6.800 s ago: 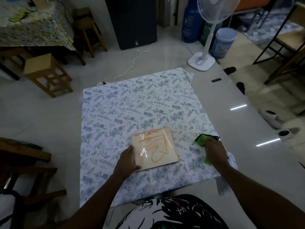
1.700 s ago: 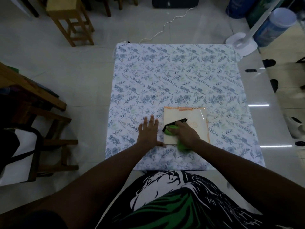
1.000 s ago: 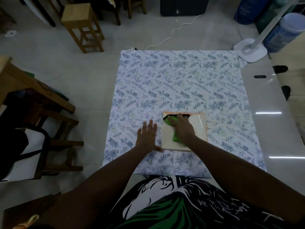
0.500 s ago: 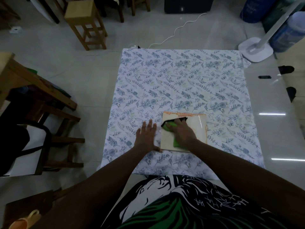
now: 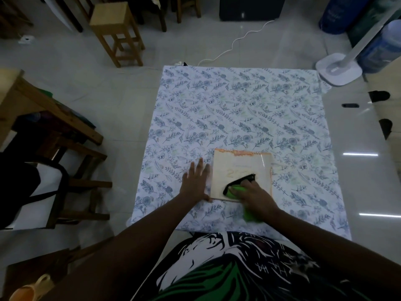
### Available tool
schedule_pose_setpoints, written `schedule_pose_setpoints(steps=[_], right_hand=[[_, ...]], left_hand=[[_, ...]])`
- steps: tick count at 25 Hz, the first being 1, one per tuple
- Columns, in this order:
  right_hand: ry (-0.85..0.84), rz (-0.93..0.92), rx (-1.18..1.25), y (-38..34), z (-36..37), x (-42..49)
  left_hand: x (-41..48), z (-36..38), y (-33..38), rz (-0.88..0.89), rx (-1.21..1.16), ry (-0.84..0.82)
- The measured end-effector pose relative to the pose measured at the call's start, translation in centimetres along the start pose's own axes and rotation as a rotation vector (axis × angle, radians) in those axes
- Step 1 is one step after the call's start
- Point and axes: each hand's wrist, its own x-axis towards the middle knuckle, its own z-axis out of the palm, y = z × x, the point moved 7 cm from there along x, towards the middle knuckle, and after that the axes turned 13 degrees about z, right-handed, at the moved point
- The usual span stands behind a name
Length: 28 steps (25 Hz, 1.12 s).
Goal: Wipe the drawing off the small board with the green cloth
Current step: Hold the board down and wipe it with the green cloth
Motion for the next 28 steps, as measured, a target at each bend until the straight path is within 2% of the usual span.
schedule_pose_setpoints(steps=[3,5,7,8,11,13,19,23,28], right_hand=[[0.045,0.221,0.039,2.6,-2.0,2.5],[0.059,0.403,0.097,3.3,-3.1,4.4],[0.058,0.511,0.167,3.1,-3.6,5.3],[0.058,0.499,0.186,2.6,-3.5,5.0],[0.057,0.281,0.094,1.0,-1.4,1.6],[0.046,0.231,0.054,2.2,-0.1,-1.3],[0.151,0.521,0.086,6.8,-2.9,-0.4],[0.302,0.741,0.095,10.3,-5.1,-2.2],[0.263,0.781,0.058,12.4,-4.5,-4.0]], left_hand=[[0.9,-0.3,2.9,0.136,0.076,-0.045],[1.3,-0.3,3.6,0.126,0.051,-0.066],[1.3,-0.7,3.7,0.096,0.045,-0.054],[1.3,-0.8,3.7,0.089,0.043,-0.052],[0.9,-0.6,3.9,0.083,0.025,-0.036],[0.8,-0.5,4.0,0.078,0.005,-0.046],[0.9,-0.8,4.1,0.06,-0.027,-0.041],[1.3,-1.0,4.1,0.044,-0.131,-0.007],[1.5,-1.4,3.9,-0.054,-0.323,0.179]])
